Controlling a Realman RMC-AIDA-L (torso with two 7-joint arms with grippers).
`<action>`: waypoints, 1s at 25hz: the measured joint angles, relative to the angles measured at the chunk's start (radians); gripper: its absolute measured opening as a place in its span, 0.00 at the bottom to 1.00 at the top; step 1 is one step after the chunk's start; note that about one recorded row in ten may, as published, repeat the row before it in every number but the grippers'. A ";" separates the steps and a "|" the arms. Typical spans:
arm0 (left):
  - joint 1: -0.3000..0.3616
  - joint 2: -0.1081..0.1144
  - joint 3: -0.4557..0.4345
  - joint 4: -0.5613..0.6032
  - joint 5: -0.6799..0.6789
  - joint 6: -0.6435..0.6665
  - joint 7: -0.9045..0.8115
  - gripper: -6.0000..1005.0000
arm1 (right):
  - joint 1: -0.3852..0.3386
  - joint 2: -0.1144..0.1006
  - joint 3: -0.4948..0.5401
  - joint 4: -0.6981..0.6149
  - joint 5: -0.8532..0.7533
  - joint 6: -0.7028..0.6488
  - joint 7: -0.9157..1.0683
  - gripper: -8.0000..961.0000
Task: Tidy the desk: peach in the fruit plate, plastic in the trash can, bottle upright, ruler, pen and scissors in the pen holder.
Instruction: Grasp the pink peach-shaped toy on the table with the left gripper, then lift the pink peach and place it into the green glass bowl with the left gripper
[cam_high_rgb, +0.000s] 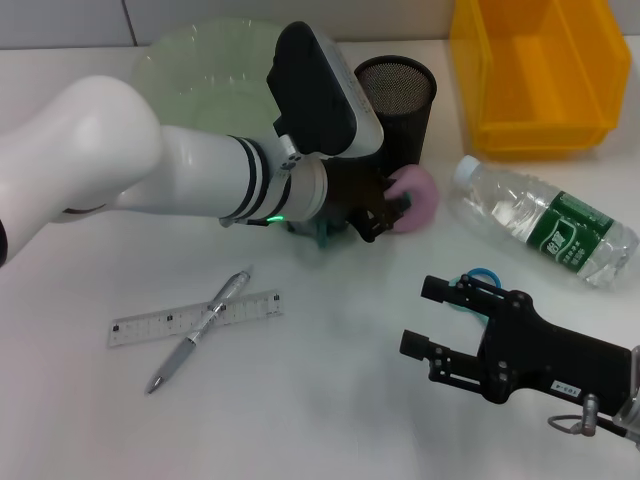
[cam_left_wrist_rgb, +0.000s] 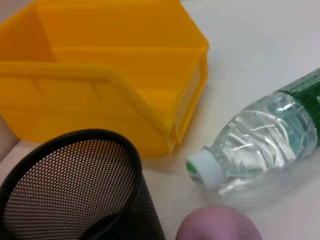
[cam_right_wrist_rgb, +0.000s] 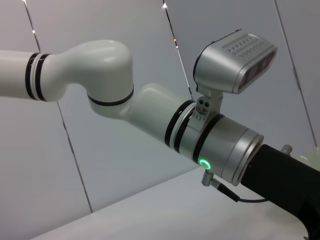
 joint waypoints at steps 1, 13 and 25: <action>0.000 0.000 0.001 0.002 0.000 0.003 0.000 0.36 | 0.000 0.000 0.001 0.000 0.000 0.000 0.000 0.77; 0.075 0.008 -0.052 0.083 0.009 0.061 -0.047 0.13 | -0.002 -0.001 0.007 0.000 0.000 0.002 0.000 0.77; 0.340 0.014 -0.366 0.362 0.076 0.242 -0.040 0.10 | 0.004 -0.002 0.009 0.000 0.000 0.015 0.000 0.77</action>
